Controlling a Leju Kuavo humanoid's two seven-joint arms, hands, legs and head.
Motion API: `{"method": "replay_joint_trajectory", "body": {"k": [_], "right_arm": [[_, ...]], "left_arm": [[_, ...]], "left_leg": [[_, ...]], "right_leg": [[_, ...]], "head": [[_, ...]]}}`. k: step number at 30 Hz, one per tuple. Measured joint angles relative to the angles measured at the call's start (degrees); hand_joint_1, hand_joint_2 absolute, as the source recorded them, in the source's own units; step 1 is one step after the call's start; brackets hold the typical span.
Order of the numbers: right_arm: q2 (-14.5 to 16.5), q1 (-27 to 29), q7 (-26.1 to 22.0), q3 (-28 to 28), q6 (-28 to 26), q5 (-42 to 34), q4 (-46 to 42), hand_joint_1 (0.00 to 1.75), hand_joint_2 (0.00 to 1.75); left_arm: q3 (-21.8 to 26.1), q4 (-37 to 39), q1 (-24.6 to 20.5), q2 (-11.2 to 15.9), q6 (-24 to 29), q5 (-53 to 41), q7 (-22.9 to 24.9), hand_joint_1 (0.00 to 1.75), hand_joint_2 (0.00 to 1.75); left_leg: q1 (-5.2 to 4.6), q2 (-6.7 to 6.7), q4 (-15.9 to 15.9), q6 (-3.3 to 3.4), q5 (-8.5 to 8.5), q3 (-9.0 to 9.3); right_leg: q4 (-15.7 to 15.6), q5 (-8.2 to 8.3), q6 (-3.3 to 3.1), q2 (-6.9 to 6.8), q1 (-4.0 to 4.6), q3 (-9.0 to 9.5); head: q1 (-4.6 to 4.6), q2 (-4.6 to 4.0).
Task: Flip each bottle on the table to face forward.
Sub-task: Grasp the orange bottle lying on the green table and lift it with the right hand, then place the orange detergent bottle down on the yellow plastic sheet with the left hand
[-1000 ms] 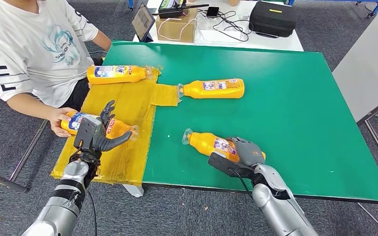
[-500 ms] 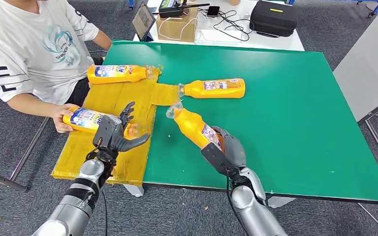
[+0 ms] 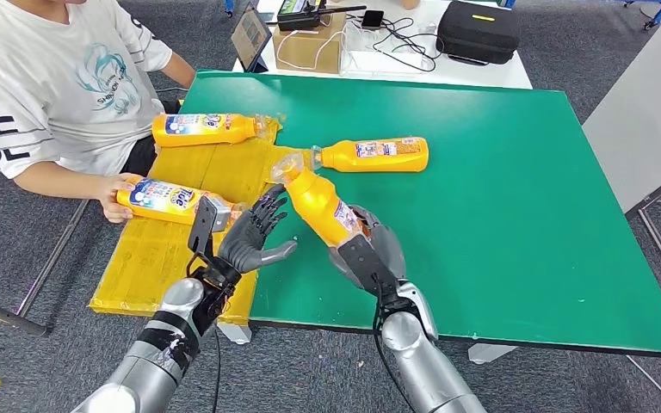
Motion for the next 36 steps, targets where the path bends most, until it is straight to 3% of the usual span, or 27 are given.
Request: {"method": "replay_joint_trajectory", "body": {"k": [15,23,24,27,28,36], "right_arm": [[3.19,-3.49,-2.0,3.8,2.89,-1.48,9.67,1.75,1.75],[4.75,-6.06,-1.01,7.07,4.51,1.54,13.89,1.75,1.75],[5.02,-6.37,-0.91,7.56,4.38,1.75,14.37,1.63,1.75],[5.74,-7.25,-0.95,8.79,3.85,1.96,15.35,0.34,1.75],[5.91,-7.54,-0.97,9.07,3.73,1.93,15.52,0.03,1.75],[6.27,-8.14,-0.95,10.37,2.58,0.08,15.57,0.0,1.75]], "left_arm": [[-3.29,-0.02,-1.49,-0.15,-1.67,5.35,0.59,0.0,1.75],[-4.19,0.53,-2.41,-0.13,-1.65,6.23,0.73,0.0,1.75],[-4.25,0.82,-2.68,-0.11,-1.62,6.25,0.73,0.03,1.75],[-4.33,1.98,-3.37,0.04,-1.67,6.26,0.8,1.34,1.75],[-4.38,2.39,-3.52,0.13,-1.91,6.26,0.71,1.75,1.75],[-4.37,4.57,-4.35,0.79,-3.46,8.12,0.08,1.75,1.75]], "left_leg": [[0.0,-0.03,0.0,0.0,0.0,-0.02],[0.01,-0.02,0.0,-0.01,0.01,-0.03],[0.01,-0.02,0.0,-0.01,0.01,-0.03],[0.01,-0.02,0.0,-0.01,0.01,-0.03],[0.01,-0.02,0.0,-0.01,0.01,-0.03],[0.01,-0.04,0.0,-0.01,0.01,-0.04]], "right_leg": [[0.0,0.0,0.0,-0.01,0.0,-0.01],[0.01,0.0,0.0,0.0,0.01,-0.03],[0.01,0.0,0.0,-0.01,0.01,-0.03],[0.01,0.0,0.0,-0.01,0.01,-0.03],[0.01,0.0,0.0,-0.01,0.01,-0.03],[0.01,0.0,0.0,-0.01,0.0,-0.04]], "head": [[0.0,0.01],[-0.01,0.0],[-0.01,0.0],[0.0,0.01],[0.0,0.01],[0.01,0.01]]}}
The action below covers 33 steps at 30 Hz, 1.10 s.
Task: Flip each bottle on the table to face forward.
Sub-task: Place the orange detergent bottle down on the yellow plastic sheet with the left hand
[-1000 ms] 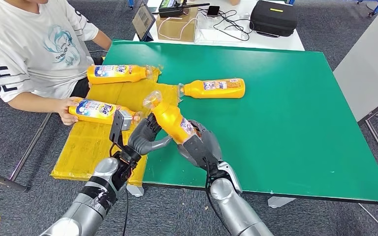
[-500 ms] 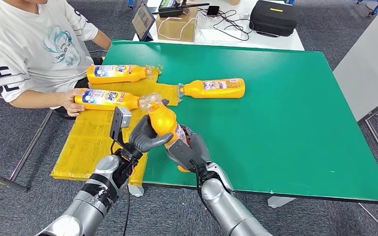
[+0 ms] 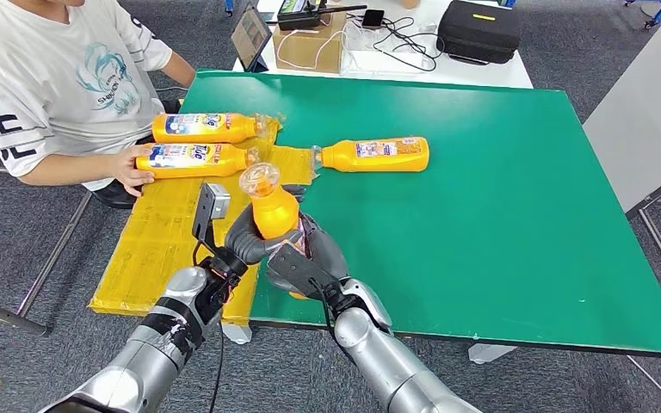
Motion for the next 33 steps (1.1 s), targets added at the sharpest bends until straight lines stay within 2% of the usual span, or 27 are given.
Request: {"method": "replay_joint_trajectory", "body": {"k": [4,11,14,15,17,21,28,33], "right_arm": [[-0.42,0.57,-0.26,-0.06,-0.75,-1.99,-1.18,0.0,1.75],[-1.64,2.42,-0.51,-0.62,-1.17,-3.8,-5.27,0.0,1.75],[-2.38,3.83,-1.15,-1.79,-2.37,-4.74,-8.33,0.0,1.75],[-2.79,4.46,-1.47,-2.46,-2.78,-5.13,-9.79,0.0,1.75],[-3.75,5.8,-1.89,-3.82,-2.97,-5.59,-12.74,0.0,1.75],[-4.89,7.83,-2.14,-5.6,-2.74,-5.72,-17.16,0.0,1.75],[-5.44,8.86,-2.22,-6.67,-2.69,-5.79,-20.21,0.0,1.75],[-5.76,9.66,-3.15,-7.67,-2.97,-6.69,-21.65,0.0,1.75]], "left_arm": [[0.2,0.2,-0.08,0.43,1.81,-0.07,-0.49,1.75,1.75],[0.04,0.14,-1.17,1.14,9.84,-8.04,-3.45,1.75,1.75],[0.29,0.18,-2.19,2.25,20.56,-17.38,-4.96,1.75,1.75],[0.58,0.25,-2.72,3.24,24.72,-21.42,-5.28,1.75,1.75],[1.3,0.44,-3.77,5.36,29.69,-28.14,-5.57,1.75,1.75],[2.61,0.96,-5.25,7.7,31.57,-33.34,-6.03,1.75,1.75],[3.08,1.72,-5.93,8.72,32.34,-35.09,-6.14,1.75,1.75],[3.02,2.82,-6.55,10.08,40.12,-45.44,-4.94,1.75,1.75]], "left_leg": [[0.0,-0.04,0.0,0.0,0.0,0.0],[0.0,-0.1,0.0,0.0,0.01,-0.03],[0.0,-0.03,0.0,0.0,0.0,-0.02],[0.01,0.03,0.0,0.0,0.0,-0.02],[0.03,0.07,0.0,-0.02,0.03,-0.02],[0.07,-0.08,0.0,-0.04,0.05,-0.05],[0.03,-0.08,0.0,-0.03,0.04,-0.11],[0.03,-0.03,0.0,-0.03,0.04,-0.11]], "right_leg": [[0.0,0.0,0.0,-0.01,0.0,0.0],[0.0,0.0,0.0,-0.05,0.0,0.01],[0.0,0.01,0.0,-0.02,0.01,-0.02],[0.0,0.02,0.0,0.01,0.01,-0.05],[0.01,0.02,-0.01,0.03,0.04,-0.1],[0.04,0.01,-0.02,-0.05,0.06,-0.07],[0.02,0.01,-0.02,-0.05,0.02,-0.1],[0.02,0.01,-0.02,-0.04,0.03,-0.11]], "head": [[0.0,0.01],[0.01,0.0],[0.01,0.0],[-0.01,0.0],[-0.03,0.0],[-0.01,0.01],[0.01,0.01],[0.01,0.0]]}}
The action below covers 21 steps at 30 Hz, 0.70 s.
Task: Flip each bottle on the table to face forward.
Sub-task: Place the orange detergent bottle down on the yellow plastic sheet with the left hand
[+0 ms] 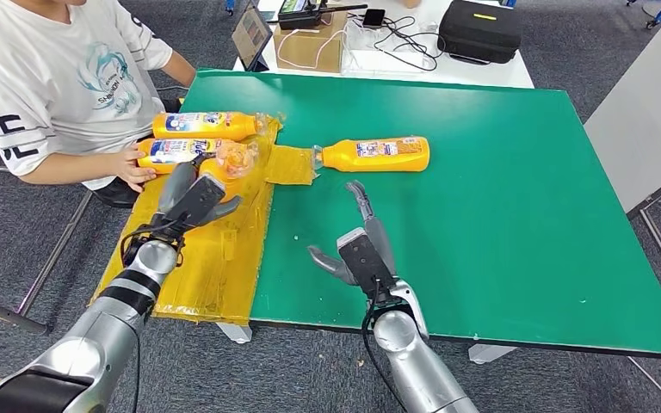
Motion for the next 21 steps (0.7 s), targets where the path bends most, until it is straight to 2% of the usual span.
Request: {"method": "replay_joint_trajectory", "body": {"k": [4,7,9,15,21], "right_arm": [[-0.84,0.8,-0.19,-1.13,0.22,-0.66,-1.72,0.0,1.75],[-1.38,0.96,-0.3,-1.53,1.0,-1.19,-2.36,0.0,1.75],[-1.66,0.92,-0.32,-1.57,1.64,-1.45,-2.54,0.0,1.75],[-2.46,-0.15,-0.3,-1.51,3.39,-2.53,-2.61,0.0,1.75],[-2.62,-1.66,-0.22,-0.98,4.34,-2.94,-2.18,0.0,1.75]], "left_arm": [[-0.09,3.31,-1.04,2.23,4.37,-10.29,0.8,1.75,1.75],[-0.77,6.81,-1.79,3.78,4.19,-17.91,1.67,1.75,1.75],[-2.07,9.41,-2.38,4.9,1.28,-22.25,1.95,1.75,1.75],[-8.08,16.71,-5.01,7.83,-12.0,-30.3,1.97,1.75,1.75],[-10.67,20.41,-7.06,8.82,-17.03,-30.24,0.72,1.75,1.75]], "left_leg": [[0.01,0.09,0.0,0.0,0.0,0.01],[0.02,0.08,-0.01,-0.01,0.0,0.01],[0.02,0.08,-0.01,-0.01,0.0,0.0],[0.0,0.1,-0.01,0.0,0.0,0.01],[0.0,0.13,-0.03,-0.01,0.0,0.1]], "right_leg": [[0.01,0.0,0.0,0.02,0.02,-0.03],[0.01,0.0,0.0,0.03,0.02,-0.03],[0.02,0.0,0.0,0.03,0.02,-0.03],[0.02,0.0,0.0,0.04,-0.01,0.0],[0.03,0.0,0.0,0.05,0.0,0.07]], "head": [[-0.01,0.0],[0.0,-0.01],[0.0,-0.01],[0.0,0.0],[0.0,-0.01]]}}
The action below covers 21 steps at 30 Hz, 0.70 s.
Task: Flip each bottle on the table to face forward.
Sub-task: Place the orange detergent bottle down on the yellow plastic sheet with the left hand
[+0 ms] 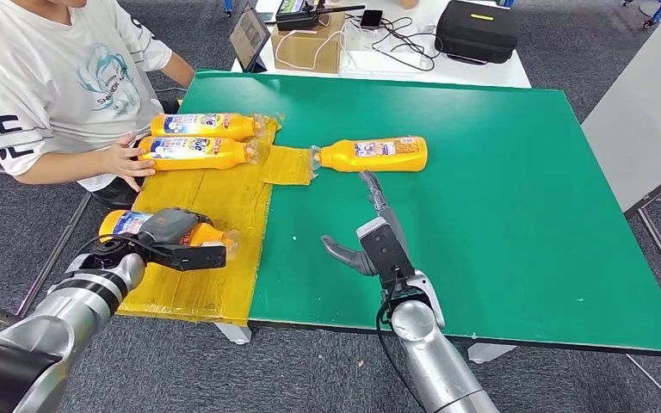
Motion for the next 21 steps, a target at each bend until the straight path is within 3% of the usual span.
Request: {"method": "replay_joint_trajectory", "body": {"k": [1,4,5,15,19,21], "right_arm": [[0.0,-0.21,0.0,0.14,0.08,-0.13,0.14,0.0,1.75],[-0.01,-0.73,-0.01,0.57,0.23,-0.39,0.58,0.0,1.75],[-0.02,-0.9,-0.01,0.75,0.33,-0.43,0.74,0.0,1.75],[-0.02,-2.1,0.08,1.82,0.8,-0.46,2.13,0.0,1.75],[-0.03,-2.19,0.42,2.15,0.81,-0.45,2.57,0.0,1.75],[-0.09,-2.23,0.59,2.21,0.81,-0.45,2.84,0.0,1.75]], "left_arm": [[-0.19,0.35,-0.2,0.11,-0.52,0.2,-0.42,1.41,1.75],[-0.47,1.09,-0.5,0.37,-1.2,1.0,-1.51,0.1,1.75],[-0.48,1.28,-0.51,0.42,-1.2,1.29,-1.67,0.0,1.75],[-0.41,2.48,-0.4,0.51,0.09,3.08,-1.14,0.0,1.75],[0.17,2.5,0.24,0.53,2.38,5.53,-3.15,0.0,1.75],[0.97,2.49,0.82,0.52,3.57,6.98,-4.59,0.0,0.87]], "left_leg": [[0.0,0.01,0.0,0.0,0.0,0.02],[0.01,0.03,-0.01,-0.01,-0.01,0.08],[0.01,0.03,-0.01,-0.01,-0.01,0.09],[0.01,-0.01,-0.01,-0.01,0.0,0.14],[0.01,-0.02,-0.01,-0.01,0.0,0.14],[0.01,-0.04,-0.01,-0.01,0.0,0.14]], "right_leg": [[0.01,0.0,0.0,0.01,0.0,0.02],[0.02,0.0,-0.01,0.02,0.01,0.05],[0.02,0.0,-0.01,0.02,0.01,0.06],[0.02,-0.01,-0.02,0.0,0.0,0.16],[0.02,-0.01,-0.02,-0.01,0.0,0.16],[0.02,-0.01,-0.02,-0.01,0.01,0.16]], "head": [[0.0,0.0],[-0.01,0.0],[-0.01,0.01],[0.01,0.01],[0.0,-0.01],[0.0,0.0]]}}
